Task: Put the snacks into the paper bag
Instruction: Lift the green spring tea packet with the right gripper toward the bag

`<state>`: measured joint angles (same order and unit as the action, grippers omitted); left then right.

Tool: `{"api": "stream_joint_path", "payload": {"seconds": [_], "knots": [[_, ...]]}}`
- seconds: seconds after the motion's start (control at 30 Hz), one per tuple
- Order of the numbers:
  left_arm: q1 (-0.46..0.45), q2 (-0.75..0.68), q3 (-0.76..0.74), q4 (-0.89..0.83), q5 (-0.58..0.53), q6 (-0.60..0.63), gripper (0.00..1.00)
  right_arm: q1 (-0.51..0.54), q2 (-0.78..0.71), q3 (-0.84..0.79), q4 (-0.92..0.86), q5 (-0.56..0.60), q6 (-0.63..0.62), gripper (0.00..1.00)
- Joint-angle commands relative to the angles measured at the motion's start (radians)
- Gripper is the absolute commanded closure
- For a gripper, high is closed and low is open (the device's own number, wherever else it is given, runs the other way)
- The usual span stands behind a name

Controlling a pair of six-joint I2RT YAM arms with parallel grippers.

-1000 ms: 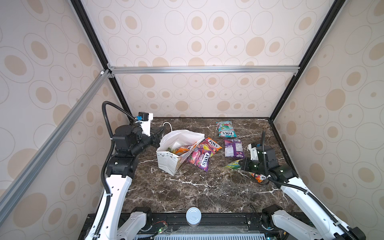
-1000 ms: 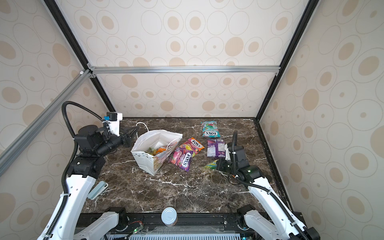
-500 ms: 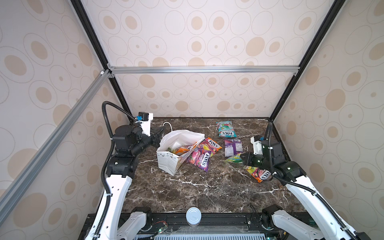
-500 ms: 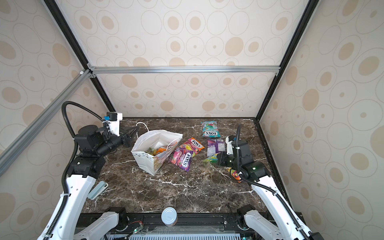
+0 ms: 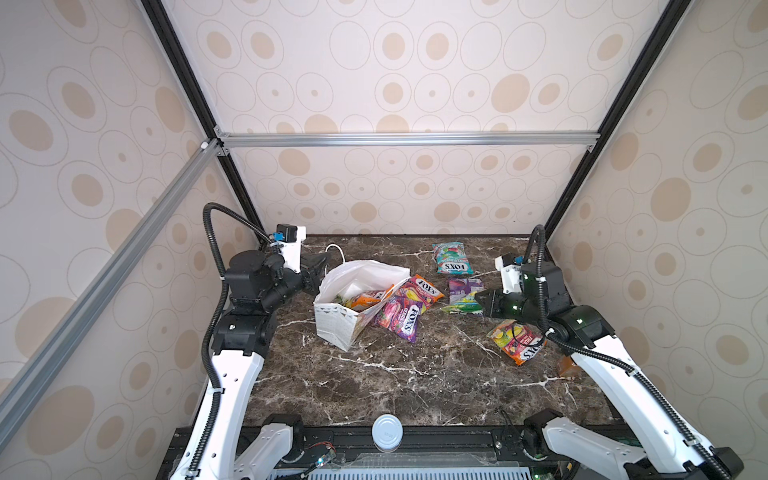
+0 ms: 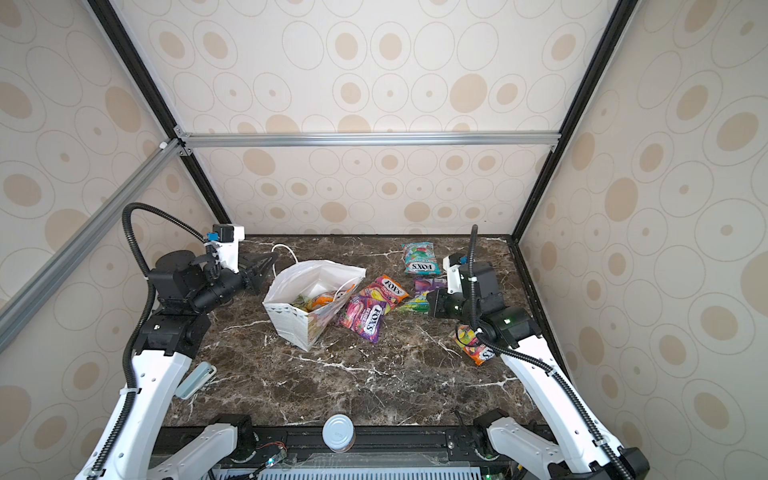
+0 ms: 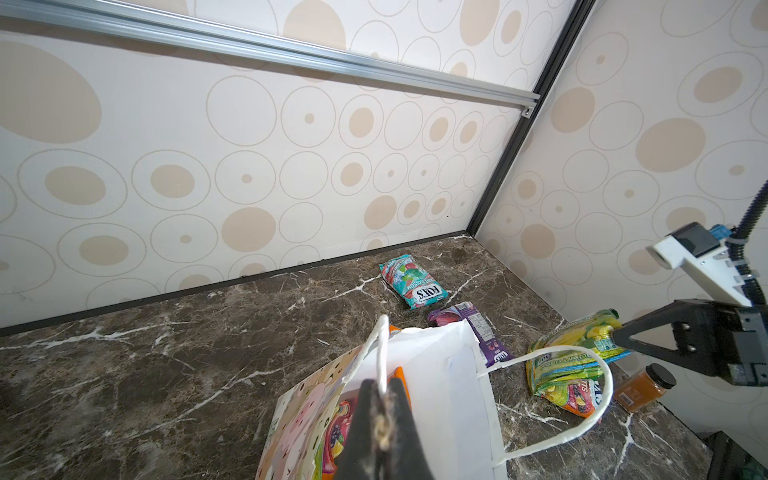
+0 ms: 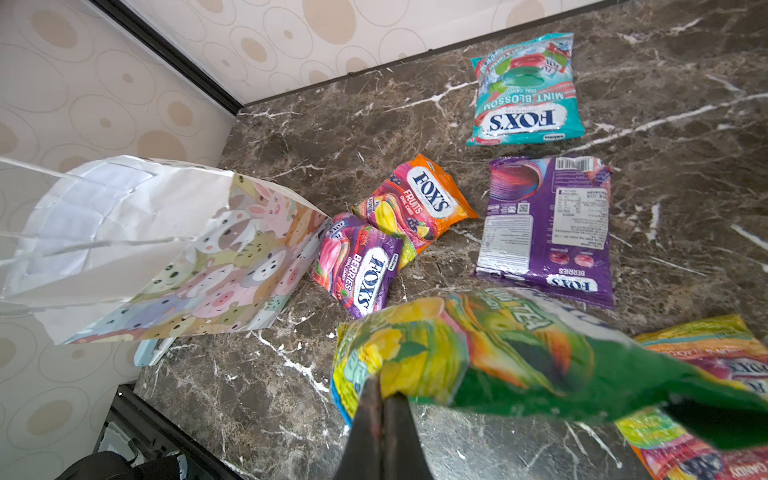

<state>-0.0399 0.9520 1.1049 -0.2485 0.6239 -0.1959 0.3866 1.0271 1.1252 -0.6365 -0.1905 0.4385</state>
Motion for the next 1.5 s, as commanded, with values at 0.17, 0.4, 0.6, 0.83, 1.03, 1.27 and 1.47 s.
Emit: {"api": "stream_joint_path", "payload": {"seconds": [0.17,0.4,0.6,0.83,1.03,1.27,1.47], "knots": [[0.009,-0.016,0.012,0.037,0.019,-0.01,1.0,0.056,0.071,0.172,0.042,0.026,-0.052,1.0],[0.009,-0.015,0.013,0.037,0.025,-0.01,1.0,0.096,0.161,0.34,-0.027,0.055,-0.112,1.0],[0.009,-0.011,0.012,0.038,0.025,-0.011,1.0,0.118,0.218,0.456,-0.068,0.067,-0.145,1.0],[0.008,-0.003,0.01,0.04,0.022,-0.013,1.0,0.125,0.308,0.585,-0.106,0.059,-0.166,1.0],[0.009,-0.003,0.013,0.035,0.019,-0.009,1.0,0.135,0.375,0.697,-0.138,0.075,-0.174,1.0],[0.009,-0.013,0.013,0.038,0.029,-0.012,1.0,0.161,0.493,0.912,-0.219,0.071,-0.2,1.0],[0.009,-0.022,0.012,0.043,0.03,-0.013,1.0,0.206,0.619,1.128,-0.286,0.063,-0.22,1.0]]}}
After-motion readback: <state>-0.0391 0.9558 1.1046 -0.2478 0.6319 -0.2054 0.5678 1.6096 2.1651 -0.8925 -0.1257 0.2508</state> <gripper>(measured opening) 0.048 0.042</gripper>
